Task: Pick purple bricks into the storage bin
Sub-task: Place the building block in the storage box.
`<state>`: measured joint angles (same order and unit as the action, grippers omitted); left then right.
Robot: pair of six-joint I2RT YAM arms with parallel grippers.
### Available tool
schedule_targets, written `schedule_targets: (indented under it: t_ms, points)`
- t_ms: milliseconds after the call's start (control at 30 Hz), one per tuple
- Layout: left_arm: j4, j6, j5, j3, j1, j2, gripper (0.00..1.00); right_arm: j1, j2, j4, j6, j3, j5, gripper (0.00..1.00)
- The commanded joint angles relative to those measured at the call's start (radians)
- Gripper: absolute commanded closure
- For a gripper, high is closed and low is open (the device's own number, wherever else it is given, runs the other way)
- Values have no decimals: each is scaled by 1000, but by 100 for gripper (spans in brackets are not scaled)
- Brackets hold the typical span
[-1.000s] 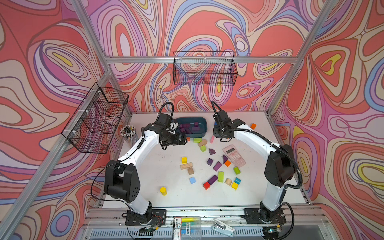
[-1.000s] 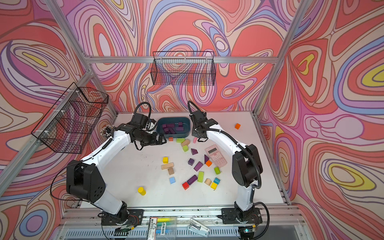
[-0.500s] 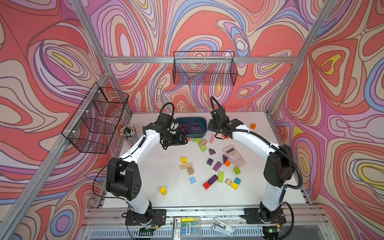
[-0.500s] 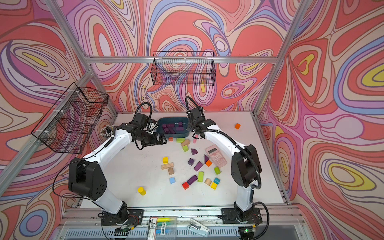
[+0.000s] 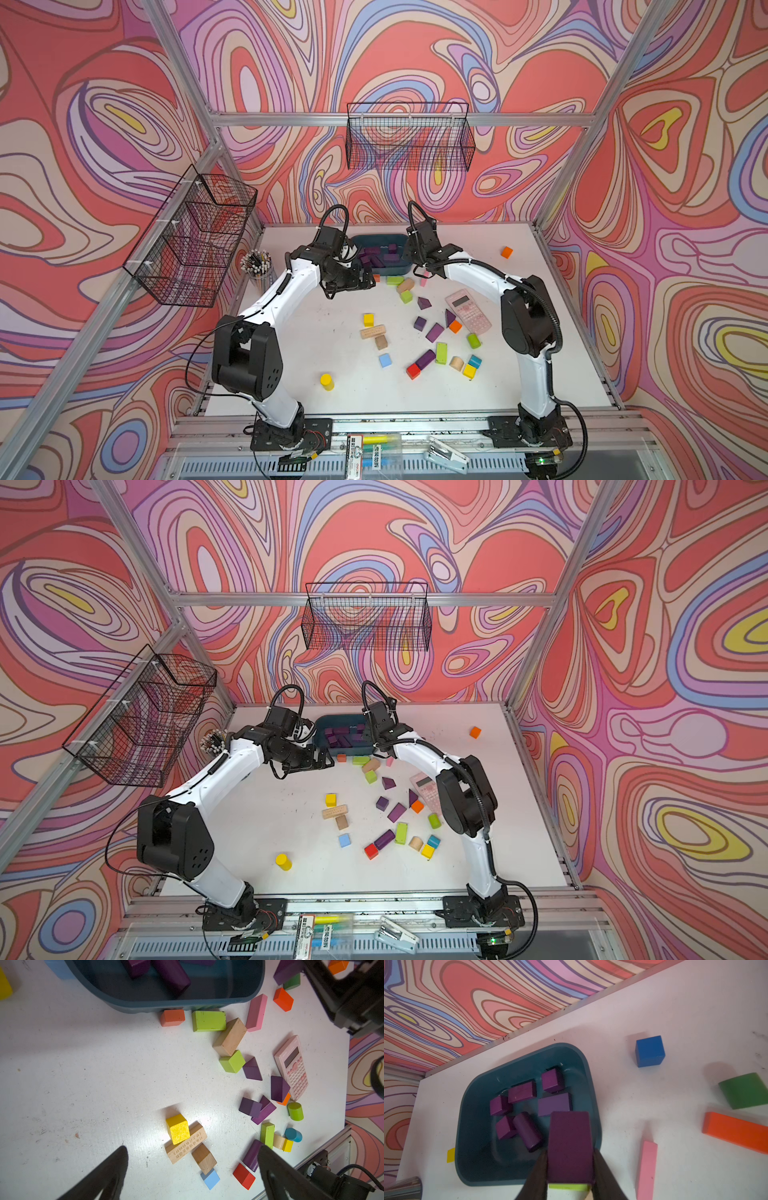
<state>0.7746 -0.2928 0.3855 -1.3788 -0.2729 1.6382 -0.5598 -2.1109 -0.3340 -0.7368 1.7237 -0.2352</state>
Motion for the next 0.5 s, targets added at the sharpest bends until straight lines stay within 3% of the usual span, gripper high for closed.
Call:
schedule_targets:
  t_ms: [0,467]
  points:
    - [18,-6,0,-24,6,9,0,-8,-53,47,-39,65,13,73]
    - [12,-14,9,-23,26,20,0,-15,-220,74,-68,199,29,73]
